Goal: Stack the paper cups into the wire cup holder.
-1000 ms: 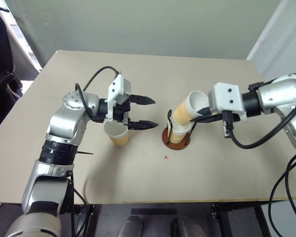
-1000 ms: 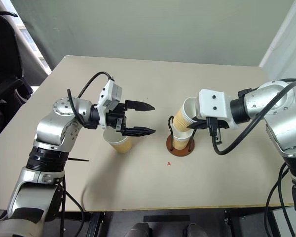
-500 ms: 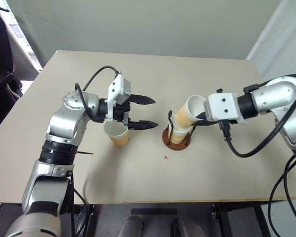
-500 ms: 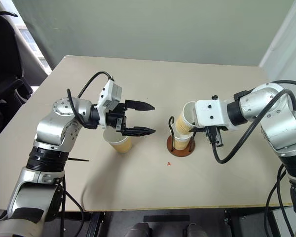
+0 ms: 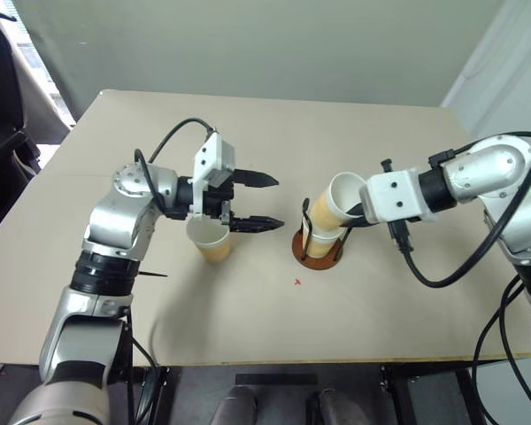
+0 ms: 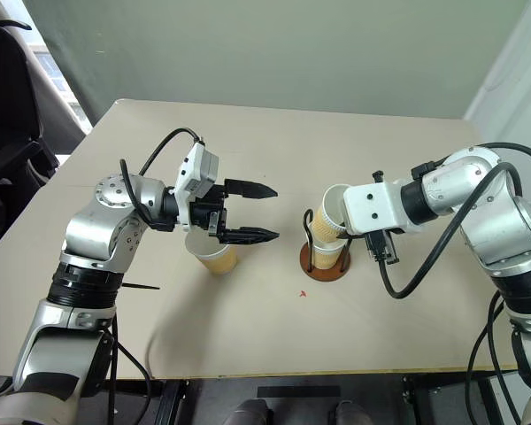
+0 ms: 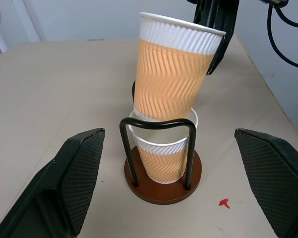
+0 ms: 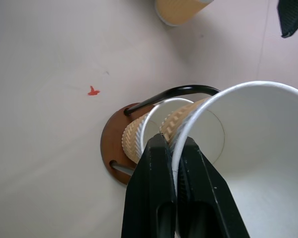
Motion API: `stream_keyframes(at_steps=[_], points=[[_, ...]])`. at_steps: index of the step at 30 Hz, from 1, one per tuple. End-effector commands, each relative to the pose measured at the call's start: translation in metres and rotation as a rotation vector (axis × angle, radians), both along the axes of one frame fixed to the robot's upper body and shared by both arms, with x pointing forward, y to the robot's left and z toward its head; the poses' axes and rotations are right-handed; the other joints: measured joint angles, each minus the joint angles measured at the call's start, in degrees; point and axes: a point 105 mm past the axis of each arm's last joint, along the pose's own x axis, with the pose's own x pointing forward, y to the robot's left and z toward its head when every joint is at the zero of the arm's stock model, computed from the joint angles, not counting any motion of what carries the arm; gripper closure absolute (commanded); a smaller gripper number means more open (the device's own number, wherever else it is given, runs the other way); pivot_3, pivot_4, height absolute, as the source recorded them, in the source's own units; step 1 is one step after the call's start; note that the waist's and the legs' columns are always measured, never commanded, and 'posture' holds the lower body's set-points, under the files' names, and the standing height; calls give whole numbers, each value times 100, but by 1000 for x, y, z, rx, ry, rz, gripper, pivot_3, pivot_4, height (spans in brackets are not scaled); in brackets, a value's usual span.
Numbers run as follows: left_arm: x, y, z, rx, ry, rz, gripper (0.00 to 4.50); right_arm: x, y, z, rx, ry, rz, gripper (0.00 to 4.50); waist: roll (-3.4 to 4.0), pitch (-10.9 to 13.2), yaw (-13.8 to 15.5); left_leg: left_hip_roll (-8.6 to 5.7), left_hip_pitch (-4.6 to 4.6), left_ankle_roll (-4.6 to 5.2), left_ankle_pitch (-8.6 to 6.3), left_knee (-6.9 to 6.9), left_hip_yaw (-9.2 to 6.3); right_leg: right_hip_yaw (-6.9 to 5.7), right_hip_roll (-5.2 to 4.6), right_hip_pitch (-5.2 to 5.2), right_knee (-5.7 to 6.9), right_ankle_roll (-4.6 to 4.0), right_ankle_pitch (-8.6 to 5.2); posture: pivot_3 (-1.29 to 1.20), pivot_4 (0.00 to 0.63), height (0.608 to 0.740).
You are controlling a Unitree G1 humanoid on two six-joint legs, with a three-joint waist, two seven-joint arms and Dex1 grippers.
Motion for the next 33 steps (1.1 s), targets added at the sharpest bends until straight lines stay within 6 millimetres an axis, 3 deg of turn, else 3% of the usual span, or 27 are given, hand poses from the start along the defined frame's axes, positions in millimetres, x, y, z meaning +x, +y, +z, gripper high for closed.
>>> stream_keyframes(at_steps=[1, 25, 28, 33], points=[[-3, -3, 12, -7, -53, -17, 0, -3, 3, 14, -22, -59, 31, 4472, 0, 0, -1, 0, 0, 0, 0, 0, 0, -1, 0, 0, 0, 0, 0, 0, 150, 740], [-2, -3, 13, -9, -52, -12, 0, -2, -3, -7, -130, -88, 58, 4472, 0, 0, 0, 0, -1, -1, 1, 0, -4, -1, -1, 2, 0, -2, 1, 0, 150, 740], [-2, -3, 12, -9, -51, -11, 0, -2, -1, -7, -116, -87, 57, 3853, 0, 0, 0, 0, -1, -1, 0, 0, -4, -1, -1, 2, -1, -2, 1, 0, 150, 740], [-2, -1, 12, -8, -49, -10, 0, -2, 6, 0, -49, -76, 57, 2143, 0, 0, -1, 0, -1, -1, 1, 0, -4, -1, -1, 1, -1, -2, 1, 0, 150, 740]])
